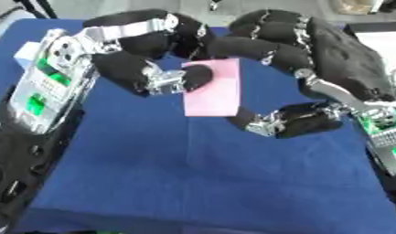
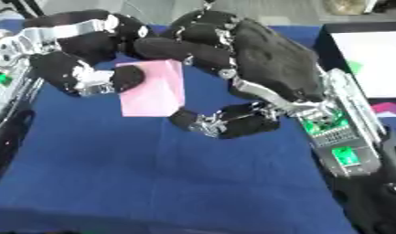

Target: Pick up the objects with one hand, pass them to the other hand, and then place them into the box on the other side of the table.

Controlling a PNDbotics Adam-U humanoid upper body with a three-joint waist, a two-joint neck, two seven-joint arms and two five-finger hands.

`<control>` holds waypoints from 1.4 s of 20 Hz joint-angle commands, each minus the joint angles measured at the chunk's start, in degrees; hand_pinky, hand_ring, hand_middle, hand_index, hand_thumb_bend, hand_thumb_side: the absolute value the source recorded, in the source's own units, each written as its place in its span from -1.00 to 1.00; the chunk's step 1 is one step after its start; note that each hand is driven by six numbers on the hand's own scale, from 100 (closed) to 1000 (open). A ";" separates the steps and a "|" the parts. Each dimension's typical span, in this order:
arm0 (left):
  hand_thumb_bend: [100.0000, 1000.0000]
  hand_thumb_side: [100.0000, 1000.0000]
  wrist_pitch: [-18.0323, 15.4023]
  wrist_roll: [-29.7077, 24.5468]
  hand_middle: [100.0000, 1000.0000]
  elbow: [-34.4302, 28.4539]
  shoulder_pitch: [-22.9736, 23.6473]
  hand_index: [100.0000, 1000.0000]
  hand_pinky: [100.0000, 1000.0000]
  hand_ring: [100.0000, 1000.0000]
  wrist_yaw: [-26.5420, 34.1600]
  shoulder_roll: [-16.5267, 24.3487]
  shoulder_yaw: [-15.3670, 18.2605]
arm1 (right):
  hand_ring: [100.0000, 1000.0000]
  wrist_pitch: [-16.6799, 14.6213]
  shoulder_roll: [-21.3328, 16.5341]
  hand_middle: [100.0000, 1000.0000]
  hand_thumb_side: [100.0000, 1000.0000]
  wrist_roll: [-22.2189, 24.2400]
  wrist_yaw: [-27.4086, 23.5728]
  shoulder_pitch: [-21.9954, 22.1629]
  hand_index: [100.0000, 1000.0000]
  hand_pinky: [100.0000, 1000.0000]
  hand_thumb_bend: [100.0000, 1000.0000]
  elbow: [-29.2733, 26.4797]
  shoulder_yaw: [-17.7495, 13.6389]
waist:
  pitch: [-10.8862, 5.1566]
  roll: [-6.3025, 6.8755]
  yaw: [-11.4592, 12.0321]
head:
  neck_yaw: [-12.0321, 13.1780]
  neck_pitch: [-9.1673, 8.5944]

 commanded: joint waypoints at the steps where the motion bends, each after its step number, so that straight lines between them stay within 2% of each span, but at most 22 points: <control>1: -0.97 -0.11 0.11 0.16 -0.29 -0.40 -1.02 0.32 0.30 -0.20 -0.13 -0.06 0.22 | 0.37 0.57 -0.26 0.23 -1.00 -1.35 -0.21 -1.00 0.85 0.51 -0.73 -1.15 -0.30 | -1.12 0.13 -0.07 | -0.03 0.05; 8: -0.92 -0.04 0.25 -0.17 -0.20 0.43 -1.01 0.39 0.32 -0.16 -0.27 -0.17 0.21 | 0.19 3.30 -0.31 -0.13 -1.00 -7.46 -2.17 -1.06 0.62 0.44 -1.00 -1.15 -0.22 | -1.03 0.20 -0.17 | -0.04 0.06; 9: -0.70 0.16 0.16 -0.37 -0.10 0.51 -0.99 0.46 0.35 -0.07 -0.23 -0.19 0.20 | 0.17 3.73 -0.40 -0.16 -1.00 -8.42 -2.32 -1.03 0.60 0.44 -1.00 -1.15 -0.18 | -1.01 0.19 -0.16 | -0.05 0.08; 12: -0.33 0.47 -0.42 -1.36 0.02 0.70 -0.91 0.55 0.39 0.03 0.23 -0.26 0.27 | 0.17 4.42 -0.68 -0.16 -1.00 -10.10 -2.29 -0.92 0.60 0.44 -1.00 -1.15 0.04 | -0.98 0.17 -0.13 | -0.08 0.12; 13: -0.14 0.61 -0.62 -1.72 0.14 0.80 -0.89 0.62 0.45 0.13 0.43 -0.26 0.31 | 0.17 4.49 -0.74 -0.17 -1.00 -10.34 -2.21 -0.89 0.59 0.44 -1.00 -1.15 0.11 | -0.98 0.17 -0.12 | -0.08 0.13; 18: 0.20 0.96 -1.53 -3.07 0.37 1.52 -0.81 0.71 0.55 0.30 1.93 -0.32 0.66 | 0.18 4.54 -0.89 -0.18 -1.00 -10.95 -2.05 -0.72 0.59 0.44 -1.00 -1.15 0.11 | -1.00 0.14 -0.13 | -0.06 0.13; 21: 0.34 1.00 -1.56 -3.20 0.41 1.82 -0.74 0.74 0.56 0.33 2.72 -0.33 1.08 | 0.18 4.64 -0.98 -0.18 -1.00 -11.25 -1.99 -0.60 0.58 0.44 -1.00 -1.15 -0.03 | -1.01 0.15 -0.17 | -0.10 0.12; 28: 0.47 1.00 -0.82 -1.97 0.46 1.67 -0.45 0.76 0.60 0.37 5.18 -0.18 2.75 | 0.18 4.95 -1.32 -0.19 -1.00 -11.97 -1.45 -0.24 0.58 0.44 -1.00 -1.15 -0.62 | -1.03 0.24 -0.31 | -0.25 0.11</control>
